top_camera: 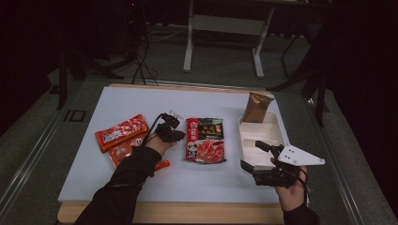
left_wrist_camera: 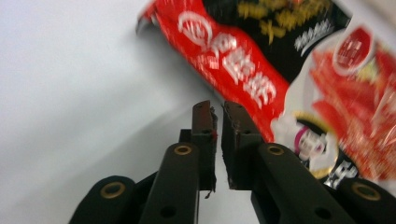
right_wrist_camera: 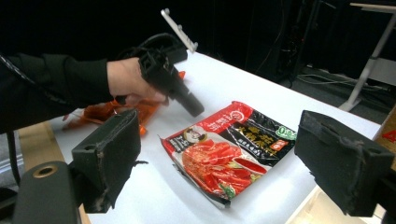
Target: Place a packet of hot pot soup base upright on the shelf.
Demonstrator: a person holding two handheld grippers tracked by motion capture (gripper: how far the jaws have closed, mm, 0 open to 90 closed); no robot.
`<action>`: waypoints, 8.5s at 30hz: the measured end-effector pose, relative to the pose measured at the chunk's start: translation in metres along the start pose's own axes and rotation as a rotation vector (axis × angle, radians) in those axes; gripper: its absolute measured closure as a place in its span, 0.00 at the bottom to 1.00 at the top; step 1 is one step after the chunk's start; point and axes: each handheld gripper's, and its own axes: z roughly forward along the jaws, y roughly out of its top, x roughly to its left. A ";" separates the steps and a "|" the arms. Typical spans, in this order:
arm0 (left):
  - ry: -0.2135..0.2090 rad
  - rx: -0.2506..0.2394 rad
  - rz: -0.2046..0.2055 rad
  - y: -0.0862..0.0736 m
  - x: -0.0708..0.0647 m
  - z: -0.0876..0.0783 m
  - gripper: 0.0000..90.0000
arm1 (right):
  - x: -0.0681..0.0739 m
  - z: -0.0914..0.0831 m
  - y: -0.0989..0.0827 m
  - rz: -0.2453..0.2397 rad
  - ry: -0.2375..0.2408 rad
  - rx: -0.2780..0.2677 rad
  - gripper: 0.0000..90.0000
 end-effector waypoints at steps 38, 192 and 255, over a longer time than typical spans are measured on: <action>0.095 -0.030 -0.182 0.043 0.012 0.051 0.57 | -0.002 0.006 -0.008 -0.016 0.017 0.006 0.16; -0.463 -0.634 0.100 -0.011 -0.074 -0.108 0.11 | -0.023 -0.016 0.079 0.067 -0.007 -0.068 0.86; -0.282 -0.536 0.141 -0.145 -0.061 -0.097 0.01 | -0.171 0.005 0.042 0.072 -0.217 -0.037 0.85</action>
